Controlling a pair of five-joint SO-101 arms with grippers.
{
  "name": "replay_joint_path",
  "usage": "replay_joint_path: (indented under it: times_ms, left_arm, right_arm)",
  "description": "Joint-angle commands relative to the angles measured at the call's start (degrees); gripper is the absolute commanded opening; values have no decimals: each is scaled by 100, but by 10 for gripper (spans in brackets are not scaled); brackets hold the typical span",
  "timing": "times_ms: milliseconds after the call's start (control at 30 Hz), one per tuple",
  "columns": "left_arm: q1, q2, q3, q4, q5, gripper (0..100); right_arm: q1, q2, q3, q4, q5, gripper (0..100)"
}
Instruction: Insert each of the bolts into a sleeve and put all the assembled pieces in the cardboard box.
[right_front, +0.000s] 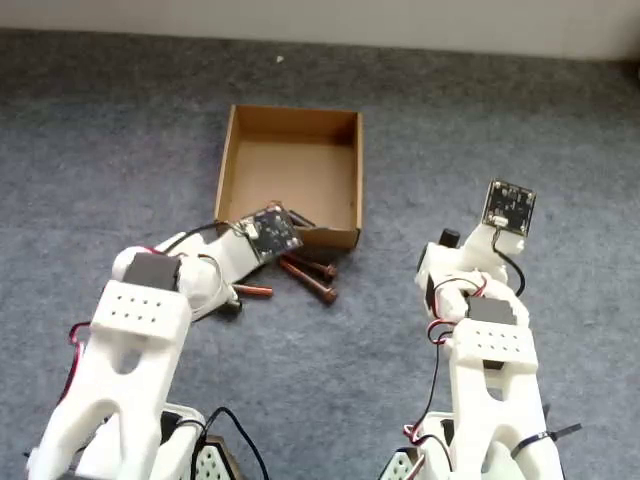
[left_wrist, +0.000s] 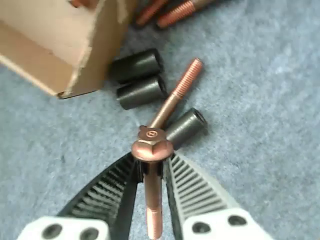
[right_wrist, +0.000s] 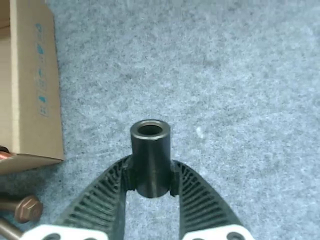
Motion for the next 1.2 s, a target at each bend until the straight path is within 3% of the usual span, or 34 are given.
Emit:
replay_joint_path:
  times_ms: [0,133,267,633,767,933,1167]
  left_arm:
    - [92,-989,-40,-88,914,6]
    - [92,-1754,-57,-97,1881,6]
    - [92,-2246,-48,-607,2866,6]
    - [840,-2440,-57,-1916,4826,6]
    - [884,-2440,-66,-2312,5565,6]
    - [963,-2492,-75,-2655,5996,6]
    - [1780,-3468,145,-2690,5996,6]
  right_arm:
    - [48,-215,-75,-110,-26,5]
    - [48,-505,-92,295,-35,5]
    - [-259,-1736,-31,611,-26,5]
    - [-1244,-4312,1358,629,0,5]
    - [-1771,-4884,1727,629,466,5]
    - [-2316,-5569,2141,629,677,5]
    - [-3064,-6132,2536,629,695,5]
